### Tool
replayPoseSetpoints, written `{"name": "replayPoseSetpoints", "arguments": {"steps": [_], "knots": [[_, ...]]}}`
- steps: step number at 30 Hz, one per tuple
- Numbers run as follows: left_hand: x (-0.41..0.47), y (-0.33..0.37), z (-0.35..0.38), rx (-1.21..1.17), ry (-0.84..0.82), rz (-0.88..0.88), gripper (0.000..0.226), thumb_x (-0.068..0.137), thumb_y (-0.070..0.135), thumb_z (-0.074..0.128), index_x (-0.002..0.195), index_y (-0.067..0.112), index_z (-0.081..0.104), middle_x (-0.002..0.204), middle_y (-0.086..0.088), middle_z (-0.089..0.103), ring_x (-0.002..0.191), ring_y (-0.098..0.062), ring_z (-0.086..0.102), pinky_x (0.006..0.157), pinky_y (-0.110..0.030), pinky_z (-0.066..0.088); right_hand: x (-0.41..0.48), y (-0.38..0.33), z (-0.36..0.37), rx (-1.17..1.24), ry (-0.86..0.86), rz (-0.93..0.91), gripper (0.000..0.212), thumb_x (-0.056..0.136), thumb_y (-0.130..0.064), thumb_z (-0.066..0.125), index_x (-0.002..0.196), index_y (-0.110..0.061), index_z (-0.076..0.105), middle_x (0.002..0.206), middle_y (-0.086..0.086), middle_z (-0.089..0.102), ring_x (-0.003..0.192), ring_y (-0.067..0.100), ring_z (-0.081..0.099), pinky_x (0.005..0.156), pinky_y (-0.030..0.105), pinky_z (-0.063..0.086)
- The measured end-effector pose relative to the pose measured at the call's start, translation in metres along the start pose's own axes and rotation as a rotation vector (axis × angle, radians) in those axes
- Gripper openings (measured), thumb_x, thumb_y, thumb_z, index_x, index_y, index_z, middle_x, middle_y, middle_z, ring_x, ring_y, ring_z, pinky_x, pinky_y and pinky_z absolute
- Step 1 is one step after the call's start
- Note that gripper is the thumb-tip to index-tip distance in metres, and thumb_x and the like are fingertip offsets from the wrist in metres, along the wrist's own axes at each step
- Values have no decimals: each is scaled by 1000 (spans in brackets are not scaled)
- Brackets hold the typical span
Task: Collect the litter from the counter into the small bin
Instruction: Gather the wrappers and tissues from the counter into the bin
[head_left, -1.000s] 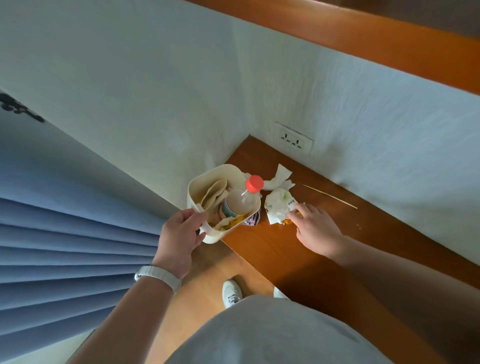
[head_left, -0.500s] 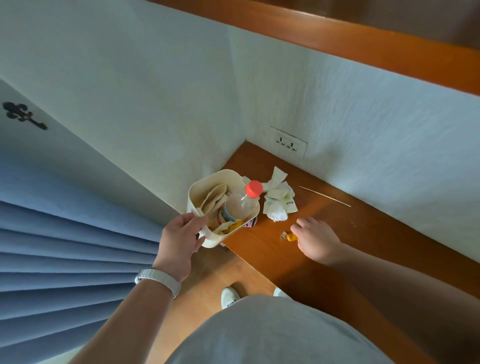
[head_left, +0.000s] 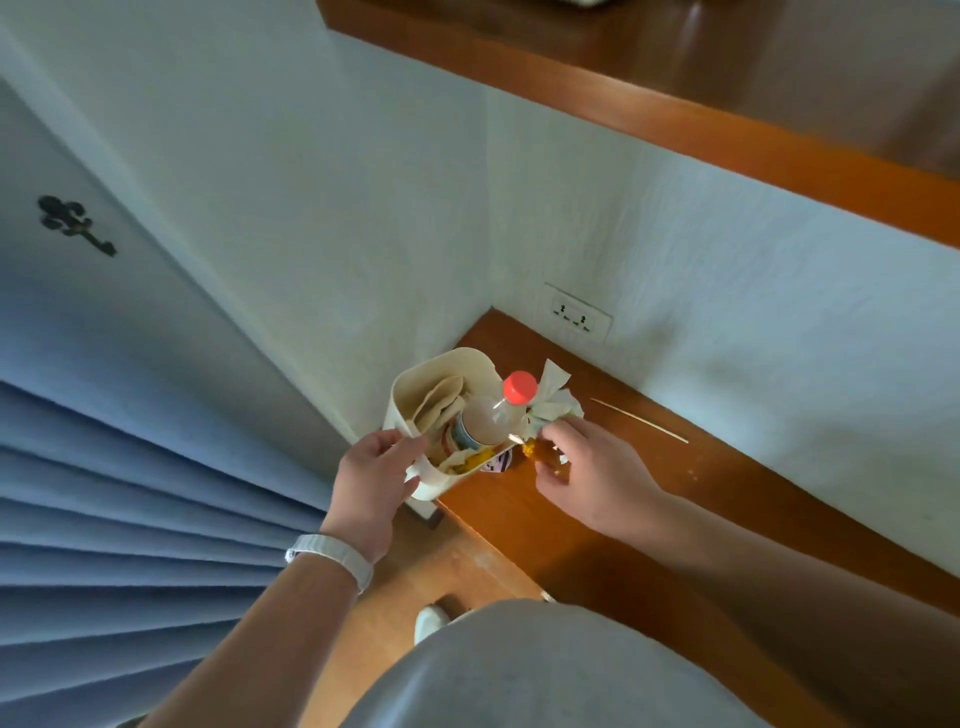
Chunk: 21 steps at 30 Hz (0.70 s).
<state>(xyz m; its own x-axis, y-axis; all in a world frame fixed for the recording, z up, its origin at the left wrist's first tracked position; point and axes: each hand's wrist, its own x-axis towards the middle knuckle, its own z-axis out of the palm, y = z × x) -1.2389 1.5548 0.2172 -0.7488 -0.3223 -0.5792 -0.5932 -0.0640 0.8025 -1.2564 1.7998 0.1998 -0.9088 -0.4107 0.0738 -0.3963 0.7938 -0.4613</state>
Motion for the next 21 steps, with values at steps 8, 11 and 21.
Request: {"name": "replayPoseSetpoints", "arguments": {"steps": [8, 11, 21], "knots": [[-3, -12, 0, -15, -35, -22, 37, 92, 24, 74, 125, 7, 69, 110, -10, 72, 113, -27, 69, 102, -46, 58, 20, -63, -16, 291, 207, 3, 27, 85, -20, 70, 110, -12, 61, 97, -5, 63, 80, 8, 64, 60, 11, 50], [-5, -15, -1, -21, -46, -29, 36, 91, 24, 75, 124, 8, 70, 116, -14, 73, 114, -29, 69, 102, -47, 58, 21, -72, -3, 312, 173, -24, 26, 87, -21, 70, 110, -13, 61, 97, -4, 66, 78, 10, 66, 60, 18, 55], [-6, -8, -9, -33, 0, -13, 31, 92, 21, 75, 120, 9, 71, 116, -14, 71, 113, -29, 68, 101, -45, 58, 12, -66, 23, 267, 90, -82, 23, 87, -27, 71, 106, -18, 62, 97, -4, 68, 83, 14, 66, 67, 26, 58]]}}
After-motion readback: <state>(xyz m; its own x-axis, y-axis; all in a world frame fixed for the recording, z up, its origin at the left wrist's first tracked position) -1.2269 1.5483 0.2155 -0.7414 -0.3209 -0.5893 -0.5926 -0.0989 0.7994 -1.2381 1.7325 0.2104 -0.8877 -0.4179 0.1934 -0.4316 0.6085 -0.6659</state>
